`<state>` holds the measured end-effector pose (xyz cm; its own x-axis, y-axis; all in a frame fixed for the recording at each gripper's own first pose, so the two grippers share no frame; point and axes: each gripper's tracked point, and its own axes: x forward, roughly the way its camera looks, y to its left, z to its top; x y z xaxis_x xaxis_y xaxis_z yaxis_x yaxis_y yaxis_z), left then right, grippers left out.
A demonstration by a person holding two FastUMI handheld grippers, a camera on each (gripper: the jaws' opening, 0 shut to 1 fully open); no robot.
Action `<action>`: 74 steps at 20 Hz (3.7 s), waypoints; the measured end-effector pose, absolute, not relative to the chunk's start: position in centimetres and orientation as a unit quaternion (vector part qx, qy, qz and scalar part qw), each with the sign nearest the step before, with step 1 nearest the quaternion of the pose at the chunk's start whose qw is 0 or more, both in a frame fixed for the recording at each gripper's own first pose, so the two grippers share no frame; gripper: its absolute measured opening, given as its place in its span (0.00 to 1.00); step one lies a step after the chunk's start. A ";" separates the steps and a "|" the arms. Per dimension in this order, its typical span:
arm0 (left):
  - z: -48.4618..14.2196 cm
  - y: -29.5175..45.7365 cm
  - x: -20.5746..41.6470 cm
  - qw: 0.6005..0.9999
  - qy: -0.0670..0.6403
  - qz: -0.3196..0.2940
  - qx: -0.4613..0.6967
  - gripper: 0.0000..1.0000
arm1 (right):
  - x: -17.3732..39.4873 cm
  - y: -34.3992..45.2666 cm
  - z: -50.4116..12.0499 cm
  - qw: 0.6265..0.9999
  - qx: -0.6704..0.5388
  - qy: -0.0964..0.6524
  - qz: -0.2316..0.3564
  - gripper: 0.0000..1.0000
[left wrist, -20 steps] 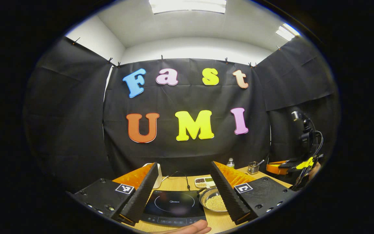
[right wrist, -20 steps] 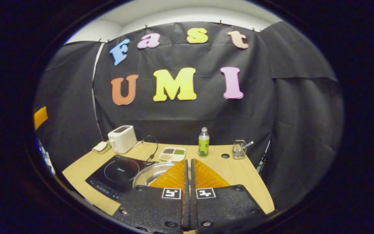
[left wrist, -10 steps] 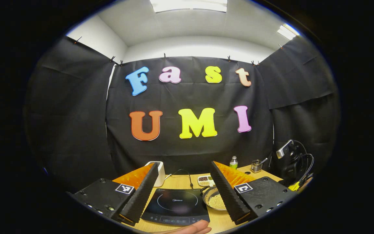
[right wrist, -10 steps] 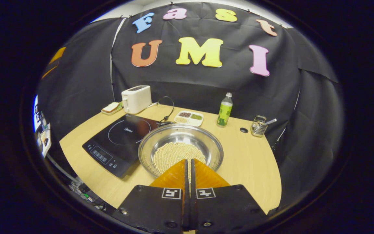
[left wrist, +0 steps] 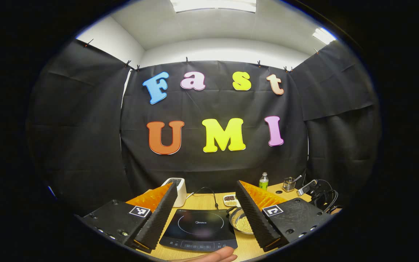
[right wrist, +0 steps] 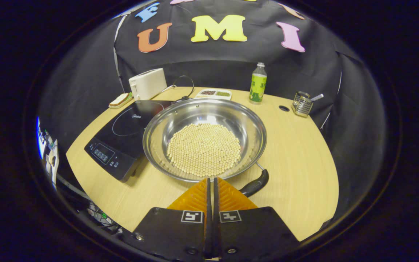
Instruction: First push the handle of the pot to place it horizontally, then grasp the pot with both hands and set it on the induction cooktop.
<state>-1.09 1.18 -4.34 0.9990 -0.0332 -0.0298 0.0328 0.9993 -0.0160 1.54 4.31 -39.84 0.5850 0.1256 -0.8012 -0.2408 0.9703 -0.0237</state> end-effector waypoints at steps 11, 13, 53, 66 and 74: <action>-4.5 0.5 -0.8 1.000 0.017 -0.021 -0.006 0.96 | 1.4 3.2 -41.2 0.880 -0.060 0.458 0.114 0.01; -4.4 0.4 -0.8 1.000 0.017 -0.024 -0.007 0.96 | 1.8 2.6 -41.2 0.881 -0.065 0.456 0.112 0.01; -11.6 -0.5 6.9 0.996 0.086 -0.025 -0.018 0.96 | 12.5 -5.8 -41.0 0.896 -0.088 0.435 0.018 0.04; -21.8 -3.9 11.8 0.973 0.223 -0.047 -0.036 0.96 | 12.4 -6.5 -37.4 0.921 -0.021 0.388 0.012 0.45; -30.1 -6.8 13.9 0.941 0.328 -0.062 -0.054 0.96 | 14.9 -7.9 -37.4 0.917 0.029 0.397 0.007 0.82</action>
<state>13.85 -6.82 -30.08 0.7776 -0.1526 -0.6099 0.0814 0.9864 -0.1430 14.93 -7.90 -37.41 0.6841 0.0357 -0.7286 0.0099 0.9983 0.0582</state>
